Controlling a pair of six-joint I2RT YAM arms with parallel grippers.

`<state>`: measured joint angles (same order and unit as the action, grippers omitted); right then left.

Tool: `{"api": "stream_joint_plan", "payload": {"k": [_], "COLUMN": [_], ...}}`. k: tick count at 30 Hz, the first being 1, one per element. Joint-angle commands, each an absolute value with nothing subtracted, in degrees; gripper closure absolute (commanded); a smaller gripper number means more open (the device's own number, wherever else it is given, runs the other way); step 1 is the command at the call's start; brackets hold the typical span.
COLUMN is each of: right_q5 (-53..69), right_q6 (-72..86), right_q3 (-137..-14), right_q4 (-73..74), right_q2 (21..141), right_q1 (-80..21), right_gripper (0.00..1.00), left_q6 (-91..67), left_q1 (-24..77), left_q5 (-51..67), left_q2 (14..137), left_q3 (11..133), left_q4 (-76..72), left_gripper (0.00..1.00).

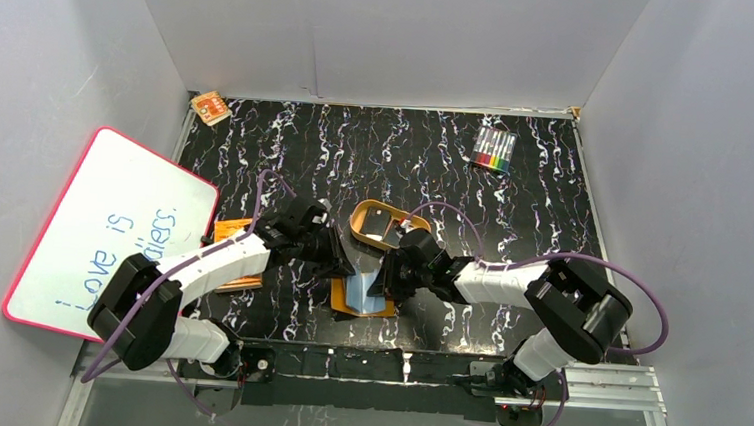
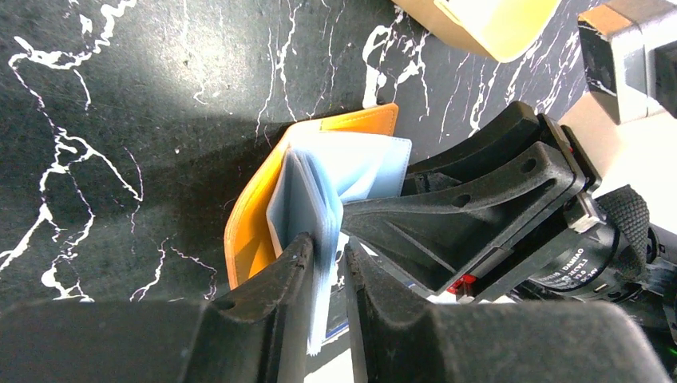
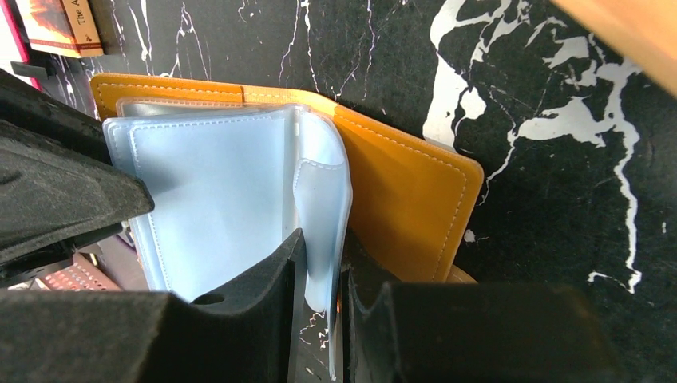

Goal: Put the credit cards into the card holder
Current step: Turn over the card slot in the card holder.

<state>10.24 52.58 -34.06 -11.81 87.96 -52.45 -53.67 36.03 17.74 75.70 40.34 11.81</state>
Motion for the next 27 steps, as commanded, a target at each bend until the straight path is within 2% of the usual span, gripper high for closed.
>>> {"api": "stream_joint_plan", "payload": {"k": [1, 6, 12, 21, 27], "right_q5": [10.1, 10.5, 11.1, 11.6, 12.3], "right_q6": [52.3, 52.6, 53.1, 53.6, 54.1], "right_q3": [-32.6, -32.2, -31.2, -30.1, -29.0], "right_q4": [-10.8, -11.3, -12.5, -13.6, -15.2], "right_q2": [87.4, 87.6, 87.8, 87.7, 88.1], "right_q1": [-52.0, -51.5, -51.0, -50.4, -49.8], "right_gripper": [0.71, 0.71, 0.71, 0.71, 0.71], "left_q6": [-54.1, -53.9, -53.8, -53.7, -53.5], "left_q1": [36.7, 36.8, 37.0, 37.1, 37.0], "left_q5": [20.7, 20.8, 20.7, 20.5, 20.5], "left_q2": [75.8, 76.2, 75.2, 74.9, 74.1], "left_q3": [39.3, 39.2, 39.0, 38.9, 39.2], "left_q4": [10.4, 10.0, 9.5, 9.2, 9.3], "left_gripper": [0.80, 0.80, 0.65, 0.67, 0.63]}}
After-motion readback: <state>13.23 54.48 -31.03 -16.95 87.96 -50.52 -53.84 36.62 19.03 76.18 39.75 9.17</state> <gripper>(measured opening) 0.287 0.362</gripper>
